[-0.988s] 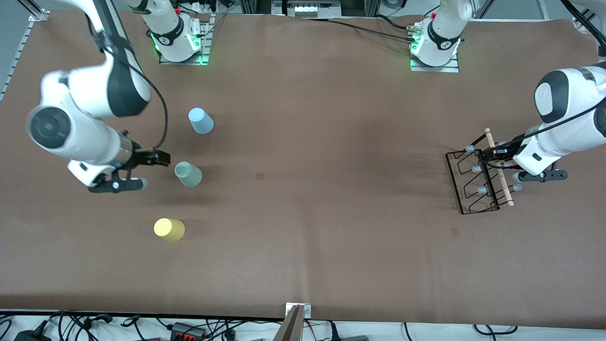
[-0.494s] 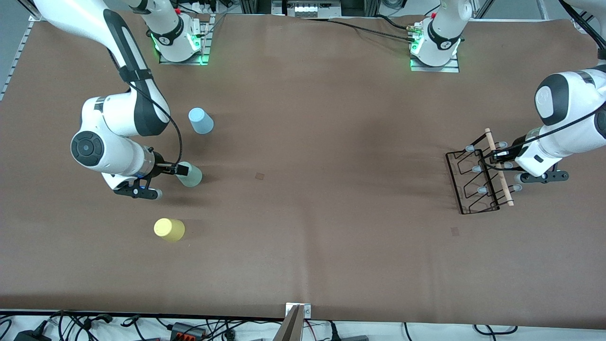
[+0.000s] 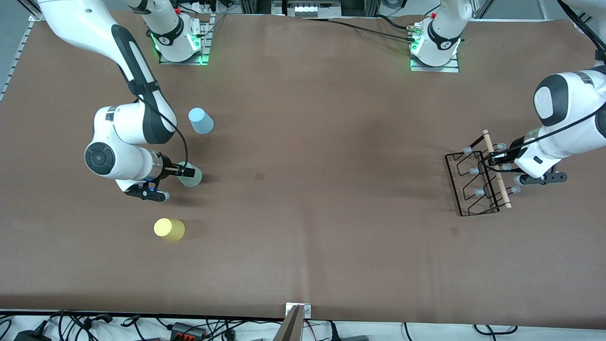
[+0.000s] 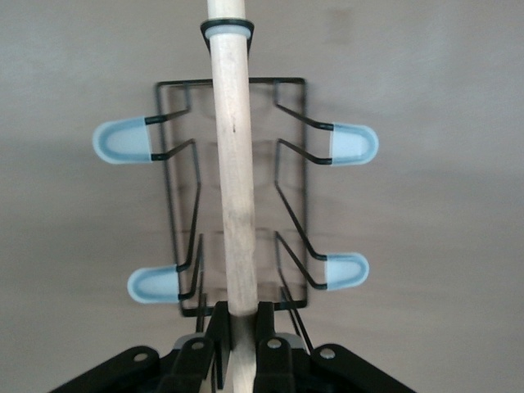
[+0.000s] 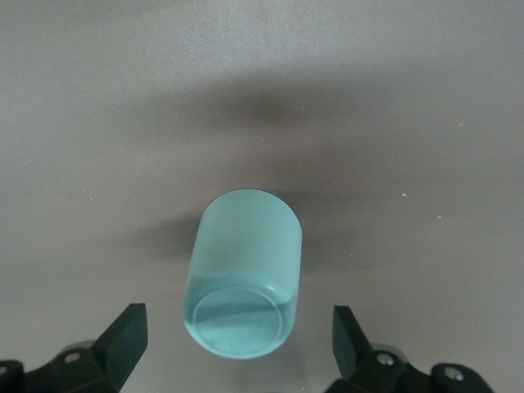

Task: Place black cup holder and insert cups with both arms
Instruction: 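Grasp the teal cup with the right gripper while the left gripper grips the rack handle, then carry the rack to mid-table with the left gripper while the right gripper lifts the cup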

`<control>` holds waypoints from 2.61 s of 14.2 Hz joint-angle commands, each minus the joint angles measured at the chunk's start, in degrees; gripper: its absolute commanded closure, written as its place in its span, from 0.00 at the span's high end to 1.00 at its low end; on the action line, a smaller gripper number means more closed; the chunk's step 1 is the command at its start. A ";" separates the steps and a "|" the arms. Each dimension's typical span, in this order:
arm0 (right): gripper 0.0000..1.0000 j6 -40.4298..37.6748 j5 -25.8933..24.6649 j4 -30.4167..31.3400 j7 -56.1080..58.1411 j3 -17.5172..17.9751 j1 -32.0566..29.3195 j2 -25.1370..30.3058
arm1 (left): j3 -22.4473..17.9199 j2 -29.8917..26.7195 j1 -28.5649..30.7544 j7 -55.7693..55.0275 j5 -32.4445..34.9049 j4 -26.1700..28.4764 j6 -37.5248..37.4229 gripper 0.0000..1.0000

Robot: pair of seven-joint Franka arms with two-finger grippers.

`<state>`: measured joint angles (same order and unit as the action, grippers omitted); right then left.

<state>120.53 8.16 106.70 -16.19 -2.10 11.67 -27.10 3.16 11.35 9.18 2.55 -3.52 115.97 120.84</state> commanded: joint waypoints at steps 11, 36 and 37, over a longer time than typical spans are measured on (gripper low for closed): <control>0.27 -0.46 1.25 -2.35 0.36 -0.10 0.28 -1.73 | 25.23 8.13 -12.23 -35.83 -1.14 -24.98 -9.22 0.00; 0.23 -26.75 1.51 -22.67 -5.25 -0.10 7.84 -0.58 | 22.42 27.67 -28.36 -57.83 8.27 -40.47 -2.35 0.75; 0.23 -26.75 1.51 -22.67 -6.04 -0.01 7.75 -0.58 | 22.51 27.50 -27.65 -57.57 8.62 -42.48 -4.02 0.78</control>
<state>94.53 8.78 84.25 -20.53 -2.09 19.48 -27.74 25.55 40.06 -20.08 -54.26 4.07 76.37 120.80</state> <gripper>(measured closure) 0.352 0.441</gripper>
